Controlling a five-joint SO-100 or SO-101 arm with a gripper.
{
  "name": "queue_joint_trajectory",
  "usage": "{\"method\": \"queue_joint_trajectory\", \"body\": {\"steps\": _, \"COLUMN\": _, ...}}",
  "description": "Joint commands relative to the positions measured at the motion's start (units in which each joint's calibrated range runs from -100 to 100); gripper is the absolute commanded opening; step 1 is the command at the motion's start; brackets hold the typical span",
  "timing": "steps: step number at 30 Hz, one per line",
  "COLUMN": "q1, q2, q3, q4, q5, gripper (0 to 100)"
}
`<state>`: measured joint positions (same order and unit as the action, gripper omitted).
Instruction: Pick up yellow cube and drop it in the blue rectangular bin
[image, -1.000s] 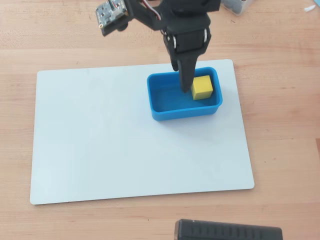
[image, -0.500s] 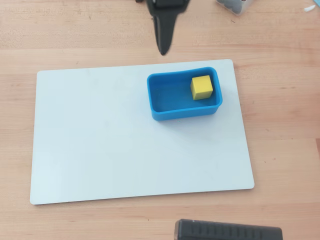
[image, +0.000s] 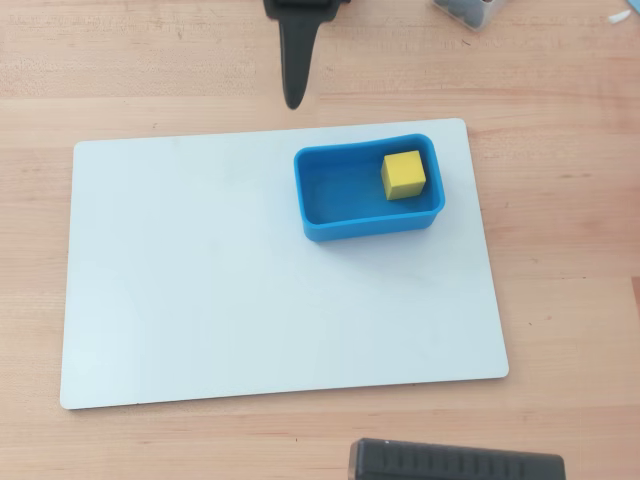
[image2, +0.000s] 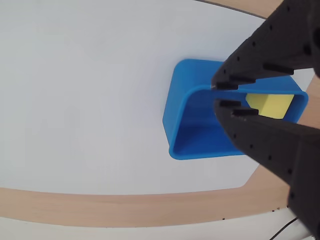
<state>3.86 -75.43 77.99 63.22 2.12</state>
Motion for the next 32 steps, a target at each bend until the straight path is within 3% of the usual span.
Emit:
{"method": "queue_joint_trajectory", "body": {"steps": 1, "q1": 0.3, "q2": -6.3, "q3": 6.9, "q4": -4.2, "q5": 1.1, "gripper": 0}}
{"method": "queue_joint_trajectory", "body": {"steps": 14, "q1": -1.6, "q2": -11.7, "q3": 14.3, "q4": -4.4, "q5": 2.1, "gripper": 0}}
{"method": "queue_joint_trajectory", "body": {"steps": 18, "q1": -2.0, "q2": -20.9, "q3": 16.2, "q4": -0.1, "q5": 2.3, "gripper": 0}}
{"method": "queue_joint_trajectory", "body": {"steps": 32, "q1": -1.6, "q2": -20.9, "q3": 16.2, "q4": -0.1, "q5": 2.1, "gripper": 0}}
